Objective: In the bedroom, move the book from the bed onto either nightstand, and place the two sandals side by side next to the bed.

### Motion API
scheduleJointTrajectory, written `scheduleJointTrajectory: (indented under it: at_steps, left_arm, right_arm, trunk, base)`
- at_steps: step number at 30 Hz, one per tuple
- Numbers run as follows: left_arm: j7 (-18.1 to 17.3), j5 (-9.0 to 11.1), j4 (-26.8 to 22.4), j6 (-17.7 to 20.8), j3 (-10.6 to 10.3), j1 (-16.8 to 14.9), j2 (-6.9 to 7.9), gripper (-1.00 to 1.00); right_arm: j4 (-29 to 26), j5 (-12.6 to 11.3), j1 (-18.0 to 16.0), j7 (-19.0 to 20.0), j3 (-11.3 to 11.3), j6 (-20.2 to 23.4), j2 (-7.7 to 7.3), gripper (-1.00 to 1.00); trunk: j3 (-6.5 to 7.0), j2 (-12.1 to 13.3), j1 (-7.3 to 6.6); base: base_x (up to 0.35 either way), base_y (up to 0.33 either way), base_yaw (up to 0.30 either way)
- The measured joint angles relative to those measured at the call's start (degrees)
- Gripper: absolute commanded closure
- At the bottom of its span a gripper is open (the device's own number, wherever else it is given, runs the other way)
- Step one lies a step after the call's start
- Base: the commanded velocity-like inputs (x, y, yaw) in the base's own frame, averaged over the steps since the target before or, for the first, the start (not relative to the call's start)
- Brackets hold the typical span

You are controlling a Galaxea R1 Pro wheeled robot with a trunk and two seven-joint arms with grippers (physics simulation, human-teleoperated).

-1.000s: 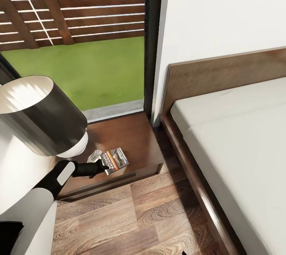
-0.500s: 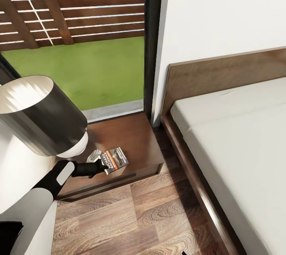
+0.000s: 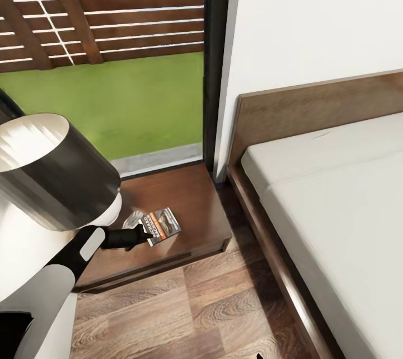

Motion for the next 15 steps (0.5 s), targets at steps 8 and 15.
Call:
scheduleJointTrajectory:
  at_steps: [8, 15]
  left_arm:
    - [0.0, 0.0, 0.0, 0.0, 0.0, 0.0, 0.0, 1.0]
    - [0.0, 0.0, 0.0, 0.0, 0.0, 0.0, -0.06, 1.0]
  right_arm:
    - [0.0, 0.0, 0.0, 0.0, 0.0, 0.0, 0.0, -1.0]
    - [0.0, 0.0, 0.0, -0.1, 0.0, 0.0, 0.0, -1.0]
  trunk:
    - [0.0, 0.0, 0.02]
    - [0.0, 0.0, 0.02]
  base:
    - [0.104, 0.0, 0.0]
    - [0.013, 0.0, 0.0]
